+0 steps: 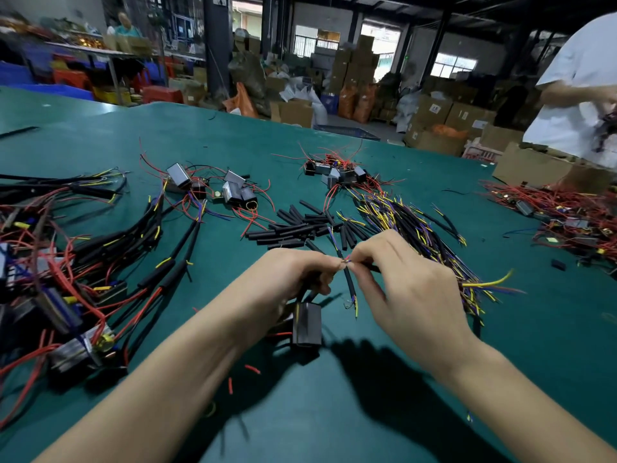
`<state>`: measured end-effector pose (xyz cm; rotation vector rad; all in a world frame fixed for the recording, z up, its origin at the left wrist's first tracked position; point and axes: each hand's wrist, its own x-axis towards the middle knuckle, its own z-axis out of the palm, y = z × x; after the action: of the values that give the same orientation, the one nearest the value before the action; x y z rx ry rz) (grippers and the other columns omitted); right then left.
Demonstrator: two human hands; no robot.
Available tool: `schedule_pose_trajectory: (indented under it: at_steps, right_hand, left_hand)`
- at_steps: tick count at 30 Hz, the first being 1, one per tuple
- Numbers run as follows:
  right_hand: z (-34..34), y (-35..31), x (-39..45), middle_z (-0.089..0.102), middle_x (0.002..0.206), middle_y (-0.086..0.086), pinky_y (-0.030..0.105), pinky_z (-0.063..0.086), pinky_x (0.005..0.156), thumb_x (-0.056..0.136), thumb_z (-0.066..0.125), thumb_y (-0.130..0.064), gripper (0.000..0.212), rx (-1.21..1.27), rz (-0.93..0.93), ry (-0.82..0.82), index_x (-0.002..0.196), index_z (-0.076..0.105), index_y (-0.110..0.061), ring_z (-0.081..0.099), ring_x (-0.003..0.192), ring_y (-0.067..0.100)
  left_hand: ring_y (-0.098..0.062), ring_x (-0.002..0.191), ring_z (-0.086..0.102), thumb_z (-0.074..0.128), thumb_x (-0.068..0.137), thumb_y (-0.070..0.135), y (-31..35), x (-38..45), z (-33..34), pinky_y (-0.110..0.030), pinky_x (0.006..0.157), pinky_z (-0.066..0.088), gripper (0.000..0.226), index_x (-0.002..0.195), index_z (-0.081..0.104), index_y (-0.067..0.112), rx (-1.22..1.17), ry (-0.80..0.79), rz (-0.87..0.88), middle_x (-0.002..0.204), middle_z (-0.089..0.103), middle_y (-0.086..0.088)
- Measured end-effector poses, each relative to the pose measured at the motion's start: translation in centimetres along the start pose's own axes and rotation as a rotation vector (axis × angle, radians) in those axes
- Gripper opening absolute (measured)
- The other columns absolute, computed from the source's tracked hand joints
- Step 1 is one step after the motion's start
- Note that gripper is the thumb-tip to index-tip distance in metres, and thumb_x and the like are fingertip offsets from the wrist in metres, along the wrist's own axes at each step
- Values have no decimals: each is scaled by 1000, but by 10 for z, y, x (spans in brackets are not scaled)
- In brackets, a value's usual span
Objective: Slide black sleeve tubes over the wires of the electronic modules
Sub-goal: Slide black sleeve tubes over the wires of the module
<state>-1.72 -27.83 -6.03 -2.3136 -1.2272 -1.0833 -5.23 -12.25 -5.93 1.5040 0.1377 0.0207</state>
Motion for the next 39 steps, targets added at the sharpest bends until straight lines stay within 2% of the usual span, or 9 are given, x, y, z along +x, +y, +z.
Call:
schedule_pose_trajectory:
  at_steps: [4,8,11,14,18,25,29,32,39]
  right_hand:
    - [-1,5,2,59,84,-15,29,46,66,91,63,-18,6,414,246,-119,90,67,-23,52,74,2]
    - [-6,8,6,63,79,-15,11,36,65,84,69,-5,14,583,275,-125,87,70,-18,53,73,3]
    - [-4,9,3,62,73,-19,16,39,59,84,69,-7,15,654,369,-148,84,68,-22,54,68,6]
    - [-2,10,0,67,79,-14,28,48,68,85,69,-11,15,734,478,-163,83,65,-26,59,72,9]
    - [-2,8,-3,68,79,-12,31,50,71,85,68,-10,17,734,505,-170,82,65,-27,62,74,9]
    - [-9,-1,-1,61,72,-8,31,46,61,83,67,-7,19,614,433,-126,83,64,-26,56,63,16]
    - [-15,-4,5,60,77,-11,32,46,72,83,66,-10,19,447,372,-147,86,62,-29,55,79,8]
    - [-17,-8,8,56,74,-12,36,48,68,84,64,-11,20,421,353,-172,87,58,-30,53,72,9]
    - [-9,-18,13,61,66,-11,40,51,66,84,63,-21,4,412,510,-176,84,62,-25,56,61,16]
  left_hand:
    - [-2,53,49,61,86,13,0,-8,-3,-5,50,37,25,61,60,13,77,22,148,62,54,-1]
    - [1,53,48,61,88,14,0,-10,-1,-3,52,36,22,66,63,14,114,41,188,65,56,-2]
    - [-6,63,50,62,89,15,-3,-10,0,-9,60,38,18,72,66,14,131,53,225,67,59,-2]
    - [-6,65,52,63,88,13,-8,-10,2,-17,67,42,13,76,68,15,270,107,374,67,61,4]
    - [-4,65,56,71,81,12,-10,-12,7,-16,68,46,5,76,69,14,413,201,572,69,67,4]
    - [-2,60,52,72,78,4,-12,-11,7,-15,63,43,11,72,66,10,481,271,709,63,63,4]
    - [-6,61,53,67,72,15,-14,-13,5,-31,77,40,9,68,60,18,693,343,797,61,58,11]
    - [-12,59,45,65,69,15,-15,-13,4,-35,77,36,11,66,54,17,807,430,844,61,55,10]
    - [-9,62,38,61,79,18,-20,-9,0,-36,69,37,17,66,54,11,861,545,1046,62,57,6]
